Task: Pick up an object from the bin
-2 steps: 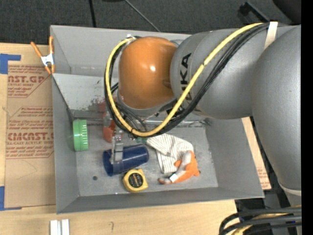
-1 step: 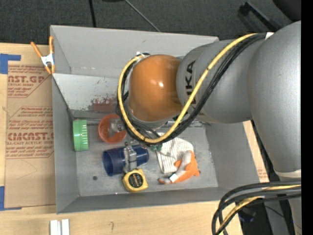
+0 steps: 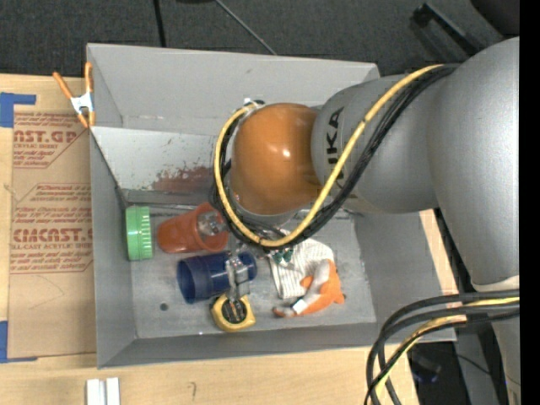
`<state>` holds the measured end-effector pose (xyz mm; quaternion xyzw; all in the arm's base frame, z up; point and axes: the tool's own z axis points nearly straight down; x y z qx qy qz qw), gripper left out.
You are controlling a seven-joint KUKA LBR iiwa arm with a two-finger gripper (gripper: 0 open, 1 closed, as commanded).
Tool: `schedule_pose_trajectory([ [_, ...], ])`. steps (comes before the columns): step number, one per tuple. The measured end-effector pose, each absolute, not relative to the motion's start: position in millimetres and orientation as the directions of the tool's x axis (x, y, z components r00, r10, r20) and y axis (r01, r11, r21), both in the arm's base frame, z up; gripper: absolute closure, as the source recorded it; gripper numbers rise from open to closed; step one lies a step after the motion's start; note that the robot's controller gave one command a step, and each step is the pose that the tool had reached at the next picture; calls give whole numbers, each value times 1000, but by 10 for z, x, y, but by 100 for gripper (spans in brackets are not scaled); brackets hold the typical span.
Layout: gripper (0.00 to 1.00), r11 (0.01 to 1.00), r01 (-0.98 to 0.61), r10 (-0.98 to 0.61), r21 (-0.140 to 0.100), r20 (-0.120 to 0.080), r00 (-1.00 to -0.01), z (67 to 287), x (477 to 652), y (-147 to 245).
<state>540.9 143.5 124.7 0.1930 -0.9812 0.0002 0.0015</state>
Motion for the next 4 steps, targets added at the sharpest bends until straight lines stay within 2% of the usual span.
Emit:
schedule_pose_trajectory([
  [1, 0, 967, -254, -254, 1, -1, -967, 1156, 5440, 1363],
  [2, 0, 955, -296, -296, 1, -3, -955, 1061, 5402, 1324],
  [3, 0, 957, -291, -291, 2, -10, -957, 896, 5486, 1374],
  [4, 100, 898, -440, -440, -1, -25, -898, 832, 5684, 1537],
])
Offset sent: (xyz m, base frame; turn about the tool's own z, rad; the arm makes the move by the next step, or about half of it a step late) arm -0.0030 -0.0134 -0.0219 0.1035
